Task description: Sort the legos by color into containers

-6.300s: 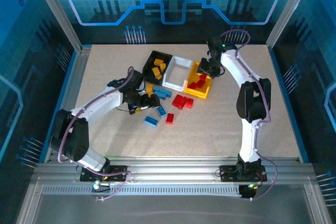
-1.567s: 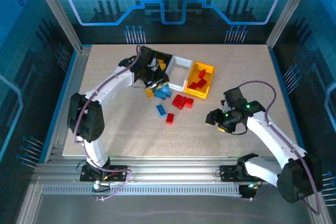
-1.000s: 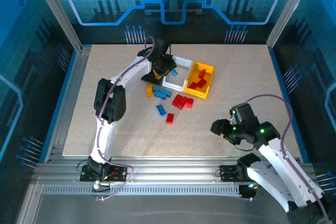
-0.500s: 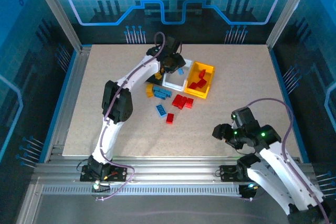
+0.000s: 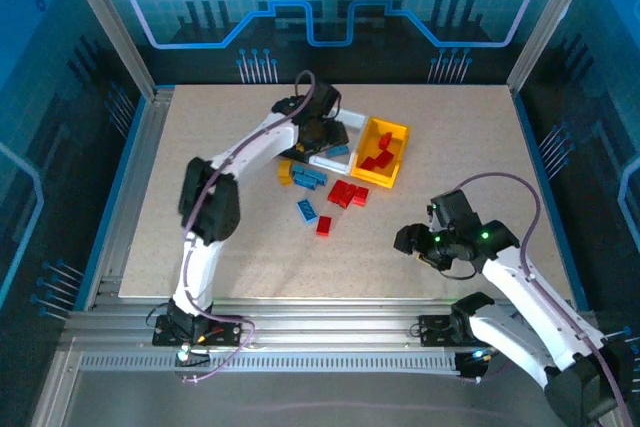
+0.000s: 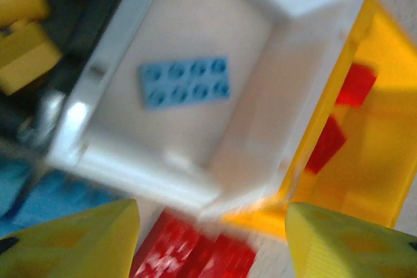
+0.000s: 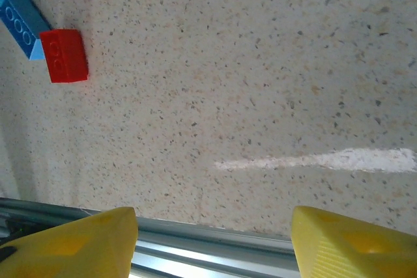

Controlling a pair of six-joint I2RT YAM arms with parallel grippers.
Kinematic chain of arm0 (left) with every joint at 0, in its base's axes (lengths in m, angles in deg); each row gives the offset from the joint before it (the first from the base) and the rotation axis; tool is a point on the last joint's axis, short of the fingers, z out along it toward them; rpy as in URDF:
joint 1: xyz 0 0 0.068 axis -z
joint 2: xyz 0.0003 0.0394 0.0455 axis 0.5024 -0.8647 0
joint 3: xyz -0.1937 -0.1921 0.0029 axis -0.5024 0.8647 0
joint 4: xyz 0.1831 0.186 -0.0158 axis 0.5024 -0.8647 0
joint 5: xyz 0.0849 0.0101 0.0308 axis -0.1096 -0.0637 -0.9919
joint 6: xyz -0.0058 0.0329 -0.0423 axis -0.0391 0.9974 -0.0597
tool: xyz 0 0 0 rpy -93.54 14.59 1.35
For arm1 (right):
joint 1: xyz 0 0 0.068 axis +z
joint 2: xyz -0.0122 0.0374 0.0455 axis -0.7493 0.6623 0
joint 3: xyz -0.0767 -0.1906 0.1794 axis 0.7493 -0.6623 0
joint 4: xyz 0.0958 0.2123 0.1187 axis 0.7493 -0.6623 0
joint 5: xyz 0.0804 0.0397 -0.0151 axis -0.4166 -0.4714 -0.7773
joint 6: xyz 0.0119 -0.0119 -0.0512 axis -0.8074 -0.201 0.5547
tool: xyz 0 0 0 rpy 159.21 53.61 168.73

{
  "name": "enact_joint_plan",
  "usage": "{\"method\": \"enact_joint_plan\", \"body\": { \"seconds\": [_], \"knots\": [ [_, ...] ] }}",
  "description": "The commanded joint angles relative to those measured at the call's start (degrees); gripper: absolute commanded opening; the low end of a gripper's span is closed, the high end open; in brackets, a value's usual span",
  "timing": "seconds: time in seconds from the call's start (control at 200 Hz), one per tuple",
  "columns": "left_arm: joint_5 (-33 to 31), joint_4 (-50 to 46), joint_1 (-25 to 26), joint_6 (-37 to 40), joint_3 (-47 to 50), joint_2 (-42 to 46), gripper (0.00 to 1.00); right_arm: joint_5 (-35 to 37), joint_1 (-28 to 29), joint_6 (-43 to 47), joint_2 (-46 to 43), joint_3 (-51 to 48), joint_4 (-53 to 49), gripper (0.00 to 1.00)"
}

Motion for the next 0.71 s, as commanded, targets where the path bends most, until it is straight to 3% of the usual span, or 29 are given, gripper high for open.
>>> {"method": "enact_joint_plan", "body": {
  "seconds": [0.0, 0.13, 0.225, 0.445, 0.7],
  "knots": [
    [-1.5, -3.6, 1.0, 4.4, 11.1, 12.5, 0.63, -1.7, 0.4, 3.1, 5.3, 3.7, 0.7, 0.65],
    [-2.3, -1.9, 1.5, 1.4, 26.3, 19.8, 0.67, -1.6, 0.9, 4.2, 9.2, 4.9, 3.2, 0.65],
    [-1.2, -0.8, 1.5, -1.3, 31.8, 19.8, 0.7, -2.9, 1.0, 3.2, 11.2, 5.0, 5.8, 0.65],
    [0.8, 1.4, 2.5, -4.9, 33.6, 14.7, 0.77, -5.7, 1.8, 6.3, 17.4, 7.1, 5.5, 0.65],
    [1.4, 1.2, 2.4, -6.1, 30.3, 9.4, 0.78, -5.3, 2.4, 4.5, 16.3, 6.8, 6.6, 0.66]
  ]
}}
